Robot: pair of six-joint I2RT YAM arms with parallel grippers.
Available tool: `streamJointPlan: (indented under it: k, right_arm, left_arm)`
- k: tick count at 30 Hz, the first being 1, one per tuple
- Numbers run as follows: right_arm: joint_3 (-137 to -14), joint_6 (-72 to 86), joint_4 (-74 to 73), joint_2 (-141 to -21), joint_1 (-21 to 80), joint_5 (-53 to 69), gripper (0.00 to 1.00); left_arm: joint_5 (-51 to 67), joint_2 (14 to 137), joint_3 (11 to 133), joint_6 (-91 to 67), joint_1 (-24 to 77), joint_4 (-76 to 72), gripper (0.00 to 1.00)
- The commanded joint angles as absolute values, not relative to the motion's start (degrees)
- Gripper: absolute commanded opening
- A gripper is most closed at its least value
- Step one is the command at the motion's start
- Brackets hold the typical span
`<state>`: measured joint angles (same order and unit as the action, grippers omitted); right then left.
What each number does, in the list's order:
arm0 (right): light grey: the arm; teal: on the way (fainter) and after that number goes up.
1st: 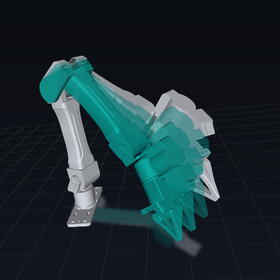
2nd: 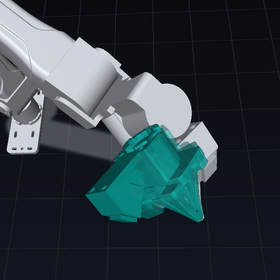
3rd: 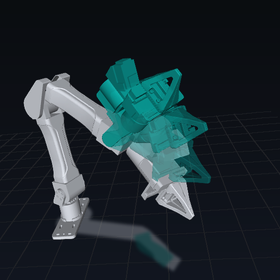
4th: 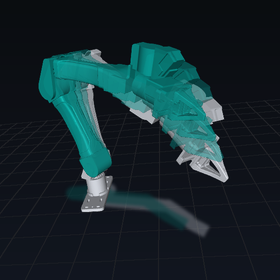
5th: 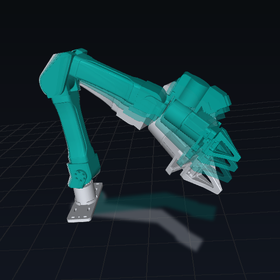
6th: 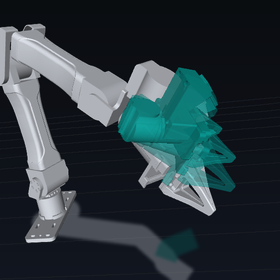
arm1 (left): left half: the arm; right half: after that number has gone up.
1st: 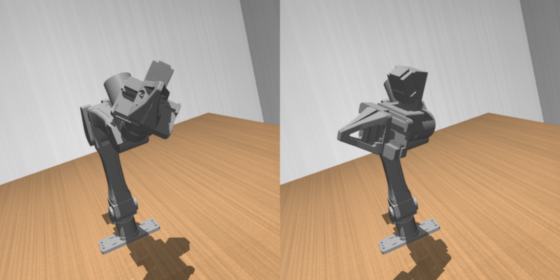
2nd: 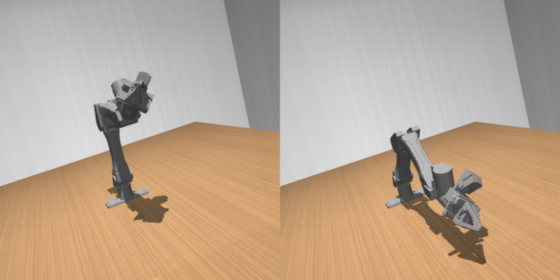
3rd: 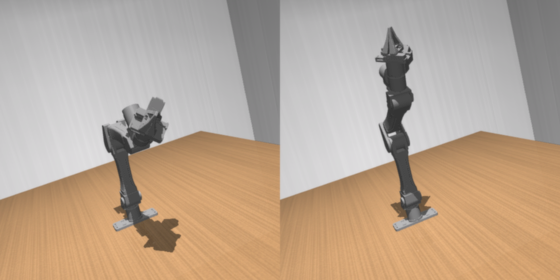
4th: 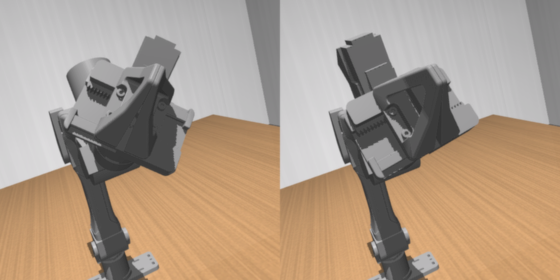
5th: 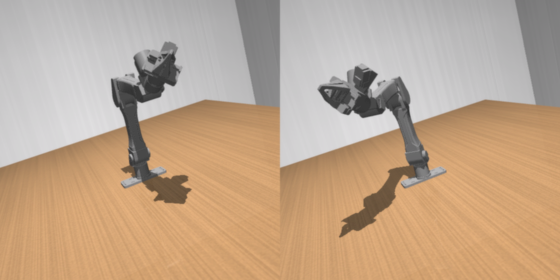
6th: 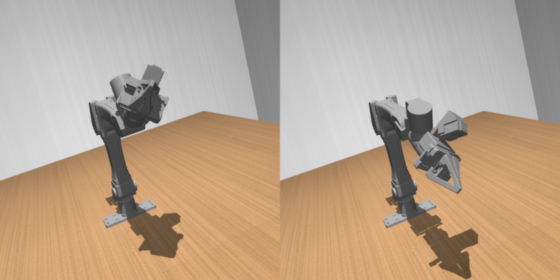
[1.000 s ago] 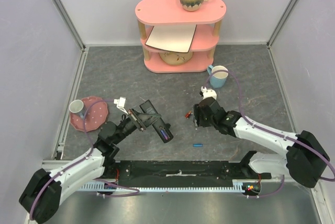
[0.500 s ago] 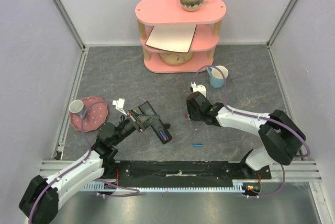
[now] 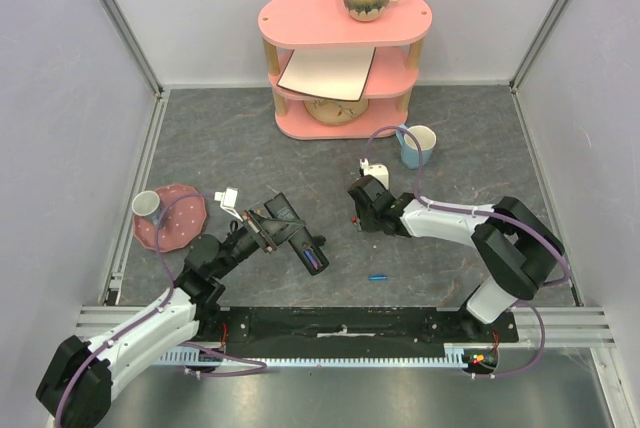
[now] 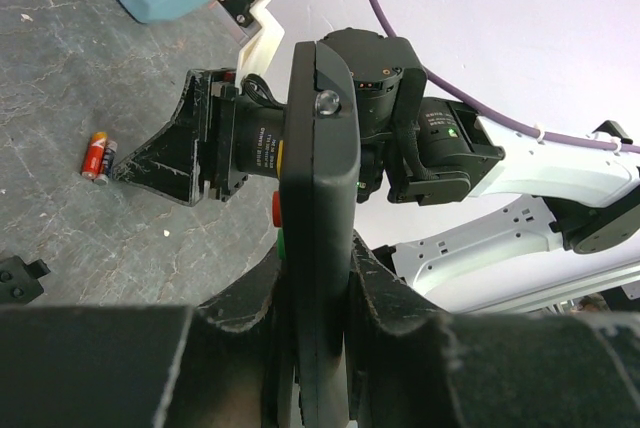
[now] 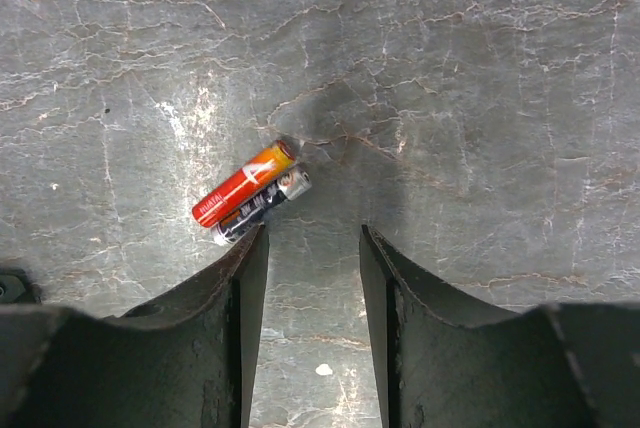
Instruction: Load the batteries into the remote control
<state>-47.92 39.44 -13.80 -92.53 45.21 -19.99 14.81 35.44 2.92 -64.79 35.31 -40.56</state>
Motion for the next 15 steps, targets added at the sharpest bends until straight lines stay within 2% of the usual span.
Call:
streamJointPlan:
  k: [1,7,8,12,15]
  right_arm:
    - [-50.3,40.7,-13.1,-93.0,45.4,-22.3,0.49]
    - [-49.7,39.2,-13.4,-89.7,45.4,-22.2,0.51]
    - [-49.6,38.5,-13.1,-89.2,45.4,-21.9,0.53]
    - [-48.9,31.2,-9.4,-88.0,45.4,-17.5,0.75]
    - [-50.4,25.4,-9.2,-88.8,45.4,-15.5,0.78]
  left_arm:
    - [13.5,34.9,0.0,-62.5,35.1,-42.6,0.02]
    - [13.5,34.7,0.0,-62.3,35.1,-42.5,0.02]
    - [13.5,34.9,0.0,-62.3,35.1,-42.5,0.02]
    - [13.6,35.2,0.0,-62.2,35.2,-42.5,0.02]
    - [13.7,35.4,0.0,-62.3,35.1,-42.6,0.02]
